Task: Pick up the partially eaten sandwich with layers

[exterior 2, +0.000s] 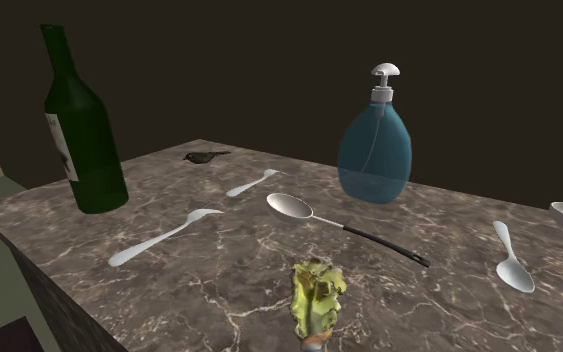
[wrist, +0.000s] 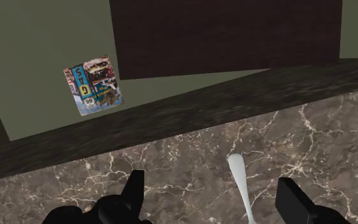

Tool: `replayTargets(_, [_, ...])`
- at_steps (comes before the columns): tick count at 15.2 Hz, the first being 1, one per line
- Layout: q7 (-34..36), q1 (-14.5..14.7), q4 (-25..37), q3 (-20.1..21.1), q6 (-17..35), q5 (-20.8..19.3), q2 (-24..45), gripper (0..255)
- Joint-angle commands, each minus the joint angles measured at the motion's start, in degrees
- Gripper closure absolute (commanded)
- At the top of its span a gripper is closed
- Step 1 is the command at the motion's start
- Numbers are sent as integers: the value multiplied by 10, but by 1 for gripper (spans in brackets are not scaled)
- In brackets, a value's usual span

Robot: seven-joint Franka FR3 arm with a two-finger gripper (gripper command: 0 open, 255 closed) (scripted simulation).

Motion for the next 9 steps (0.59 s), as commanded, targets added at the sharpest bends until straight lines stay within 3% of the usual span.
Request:
replayTargets(1, [0,0,0,0,0,0,0,0])
replayTargets(9, [-140,0,-4,-100,115,-44,112,0])
